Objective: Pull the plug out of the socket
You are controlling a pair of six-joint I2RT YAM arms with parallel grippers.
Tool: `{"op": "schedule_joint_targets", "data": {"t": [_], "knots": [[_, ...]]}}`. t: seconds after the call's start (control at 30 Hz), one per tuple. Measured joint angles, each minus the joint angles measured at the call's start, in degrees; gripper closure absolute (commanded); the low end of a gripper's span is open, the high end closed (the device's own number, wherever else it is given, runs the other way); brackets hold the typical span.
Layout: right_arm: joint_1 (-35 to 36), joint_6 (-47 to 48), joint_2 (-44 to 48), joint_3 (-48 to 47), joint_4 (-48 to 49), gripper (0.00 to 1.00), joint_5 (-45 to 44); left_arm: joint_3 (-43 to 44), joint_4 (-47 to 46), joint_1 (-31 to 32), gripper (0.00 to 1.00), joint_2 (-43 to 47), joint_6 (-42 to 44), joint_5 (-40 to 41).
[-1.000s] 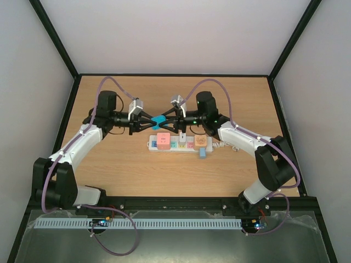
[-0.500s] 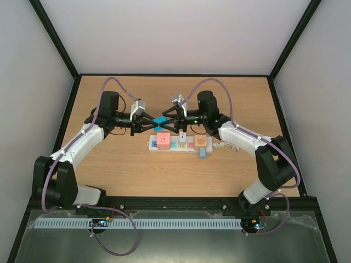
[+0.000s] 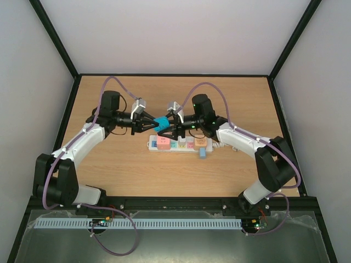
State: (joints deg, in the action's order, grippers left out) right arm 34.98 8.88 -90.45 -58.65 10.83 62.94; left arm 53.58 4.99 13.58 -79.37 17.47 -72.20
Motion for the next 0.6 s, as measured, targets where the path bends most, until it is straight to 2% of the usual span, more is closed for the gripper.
{"op": "schedule_joint_targets", "data": {"t": [0.27, 0.6], "knots": [[-1.1, -5.4, -0.8, -0.7, 3.2, 0.44, -2.3, -0.3, 0.0, 0.0, 0.97, 0.3, 0.9, -0.2], [-2.4, -8.4, -1.0, -0.7, 4.5, 0.46, -1.2, -0.3, -0.3, -0.4, 0.97, 0.4, 3.3, 0.3]]}}
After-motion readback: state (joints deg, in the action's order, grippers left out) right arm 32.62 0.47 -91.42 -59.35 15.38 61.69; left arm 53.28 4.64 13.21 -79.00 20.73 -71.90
